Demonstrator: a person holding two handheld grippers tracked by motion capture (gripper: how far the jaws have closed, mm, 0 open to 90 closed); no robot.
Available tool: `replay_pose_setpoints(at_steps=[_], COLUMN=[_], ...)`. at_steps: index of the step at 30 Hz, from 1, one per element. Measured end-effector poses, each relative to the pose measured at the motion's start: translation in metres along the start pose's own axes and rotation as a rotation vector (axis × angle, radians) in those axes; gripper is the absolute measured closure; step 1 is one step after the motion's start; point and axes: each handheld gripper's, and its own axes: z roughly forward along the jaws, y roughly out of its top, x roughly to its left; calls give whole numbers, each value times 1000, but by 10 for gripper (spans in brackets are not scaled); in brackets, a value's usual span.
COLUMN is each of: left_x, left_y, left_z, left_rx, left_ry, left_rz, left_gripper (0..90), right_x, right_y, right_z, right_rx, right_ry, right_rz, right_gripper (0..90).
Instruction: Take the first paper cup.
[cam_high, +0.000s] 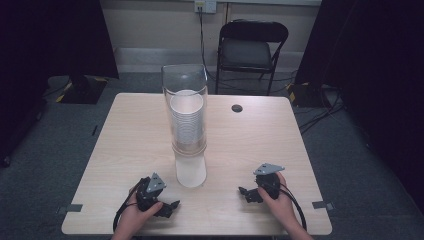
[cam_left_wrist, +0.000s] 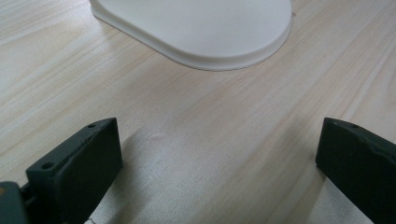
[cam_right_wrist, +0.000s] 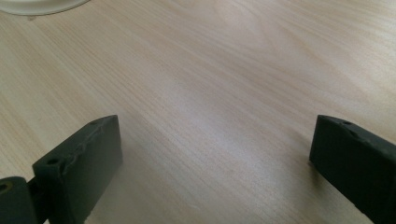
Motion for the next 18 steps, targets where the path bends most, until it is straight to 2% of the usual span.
replay_pose_setpoints(at_steps=[7, 9, 10, 11, 13, 15, 18], left_x=[-2, -2, -2, -3, -5, -7, -9], left_y=[0, 1, 2, 4, 10, 15, 25], left_z=[-1, -4, -6, -7, -10, -12, -14], left_rx=[-13, -40, -50, -68, -90, -135, -182], left_ry=[7, -11, -29, -37, -31, -52, -53], left_rz=[-15, -36, -63, -84, -76, -75, -94], left_gripper=[24, 111, 206, 231, 159, 203, 197], right_x=[0, 0, 0, 0, 0, 0, 0], right_y=[0, 0, 0, 0, 0, 0, 0], right_z=[0, 0, 0, 0, 0, 0, 0], right_rx=[1, 2, 2, 2, 3, 2, 0], right_ry=[0, -2, 0, -2, 0, 0, 2], right_rz=[5, 7, 5, 7, 7, 5, 4], right_gripper=[16, 16, 16, 15, 16, 15, 16])
